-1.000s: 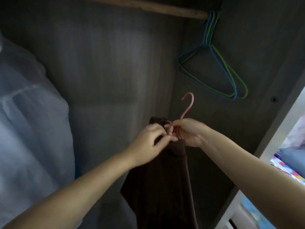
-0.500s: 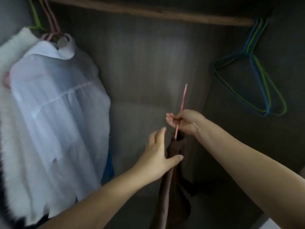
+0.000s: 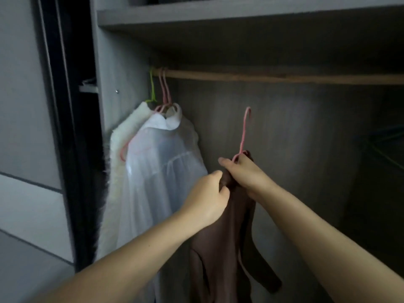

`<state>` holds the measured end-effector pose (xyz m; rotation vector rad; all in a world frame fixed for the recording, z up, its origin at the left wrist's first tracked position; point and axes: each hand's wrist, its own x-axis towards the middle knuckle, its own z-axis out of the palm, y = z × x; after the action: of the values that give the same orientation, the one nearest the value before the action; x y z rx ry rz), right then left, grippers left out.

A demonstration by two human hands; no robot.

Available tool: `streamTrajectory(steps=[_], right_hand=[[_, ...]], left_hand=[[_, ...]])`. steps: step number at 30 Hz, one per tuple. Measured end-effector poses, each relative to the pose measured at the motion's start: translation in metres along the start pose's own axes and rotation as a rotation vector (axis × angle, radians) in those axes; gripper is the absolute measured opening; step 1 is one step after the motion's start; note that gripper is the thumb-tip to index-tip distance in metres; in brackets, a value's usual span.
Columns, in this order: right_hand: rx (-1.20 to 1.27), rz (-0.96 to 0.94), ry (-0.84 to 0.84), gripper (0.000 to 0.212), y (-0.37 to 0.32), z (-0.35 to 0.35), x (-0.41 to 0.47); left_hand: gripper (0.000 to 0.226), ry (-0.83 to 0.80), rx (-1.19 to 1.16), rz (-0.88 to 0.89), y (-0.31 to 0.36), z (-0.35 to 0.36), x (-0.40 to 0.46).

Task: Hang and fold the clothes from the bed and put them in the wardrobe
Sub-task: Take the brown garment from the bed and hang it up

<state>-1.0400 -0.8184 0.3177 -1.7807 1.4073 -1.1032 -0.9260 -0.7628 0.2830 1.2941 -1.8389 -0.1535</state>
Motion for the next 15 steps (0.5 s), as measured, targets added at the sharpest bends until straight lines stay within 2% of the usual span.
streamTrajectory(steps=[4,8,11,13,15], right_hand=[[-0.051,-0.114,0.012,0.034,-0.062,0.024,0.050],[-0.125,-0.230,-0.002,0.028,-0.127,0.043,0.103],[-0.157,-0.280,0.015,0.011,-0.164,0.056,0.136],[-0.251,-0.256,0.014,0.030,-0.172,0.069,0.157],[-0.345,-0.205,-0.005,0.039,-0.166,0.087,0.175]], left_hand=[[0.023,0.065,0.135,0.024,-0.017,-0.048,0.044],[0.026,0.187,0.237,0.038,-0.037,-0.101,0.093],[0.018,0.238,0.243,0.030,-0.053,-0.127,0.129],[0.003,0.211,0.333,-0.005,-0.066,-0.133,0.147],[0.026,0.115,0.587,-0.039,-0.086,-0.128,0.159]])
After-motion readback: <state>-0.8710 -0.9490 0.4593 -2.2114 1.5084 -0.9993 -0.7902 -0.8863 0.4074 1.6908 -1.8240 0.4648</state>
